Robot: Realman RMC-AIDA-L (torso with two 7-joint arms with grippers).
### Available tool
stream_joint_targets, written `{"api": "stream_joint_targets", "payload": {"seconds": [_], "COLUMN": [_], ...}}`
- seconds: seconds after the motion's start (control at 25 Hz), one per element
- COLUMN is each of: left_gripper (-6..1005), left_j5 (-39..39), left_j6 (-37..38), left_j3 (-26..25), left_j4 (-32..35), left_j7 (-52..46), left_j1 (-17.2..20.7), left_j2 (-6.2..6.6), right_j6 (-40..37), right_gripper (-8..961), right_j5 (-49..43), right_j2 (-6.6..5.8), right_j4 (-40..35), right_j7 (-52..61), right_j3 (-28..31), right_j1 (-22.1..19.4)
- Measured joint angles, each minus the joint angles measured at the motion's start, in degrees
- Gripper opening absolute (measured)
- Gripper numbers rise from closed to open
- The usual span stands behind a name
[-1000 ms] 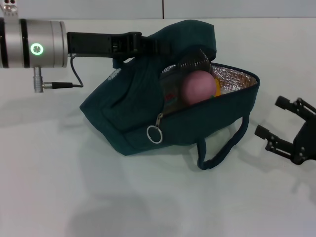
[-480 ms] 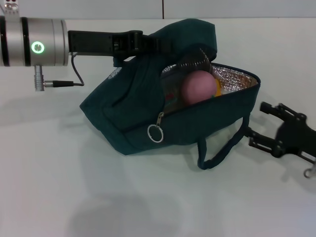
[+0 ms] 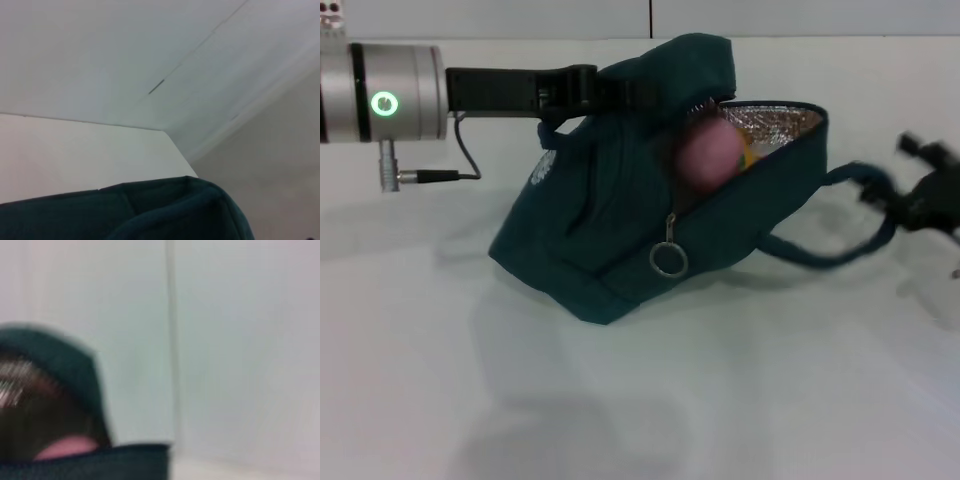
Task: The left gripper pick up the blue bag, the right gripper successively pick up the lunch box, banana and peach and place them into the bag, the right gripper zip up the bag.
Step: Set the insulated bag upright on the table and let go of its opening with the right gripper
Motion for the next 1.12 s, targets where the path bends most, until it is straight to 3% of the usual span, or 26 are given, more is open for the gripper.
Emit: {"api": "stream_joint_targets", "payload": {"seconds": [0.24,0.4,0.52,0.72,0.88,1.0,1.12], "left_gripper": [80,82,83,85,86,87,88], "left_j5": [-0.2,-0.2,-1.0,-5.1,-6.1,-8.7,-11.9], "left_j6": [0.1,0.3,1.5,3.7,4.0,5.2,6.1], "left_j3": [0.0,0.1,0.0,0.0,0.0,0.2,0.4], "left_j4": [0.0,0.0,-1.4,-9.6,-14.9,-16.9,-19.8], "left_j7": [0.5,0.6,1.7,8.3,13.0,17.3,23.6], "left_j1": [1.1,2.0,2.6,3.2,3.3,3.9,4.5], "left_j2": [0.21,0.26,0.01,-0.04,-0.34,-0.79,-0.90], "right_j6": [-11.0,-17.6,-21.9,-21.6,-19.7,-16.8,-9.0], "right_gripper": [812,812,812,811,812,811,811], "right_j5": [12.2,12.1,9.3,6.2,4.9,3.3,-1.6], "right_j2": [-0.13,-0.63,-0.97,-1.08,-1.06,-1.06,-0.95], "right_j4": [-0.2,-1.8,-9.5,-18.4,-20.9,-21.3,-20.9], "right_j7": [-8.9,-9.3,-4.4,2.2,4.8,6.4,10.6], "right_j3": [0.0,-0.3,-1.7,-1.8,-2.1,-2.2,-2.3], "right_j1": [-4.2,-5.4,-7.3,-7.7,-6.4,-5.0,-1.4]}}
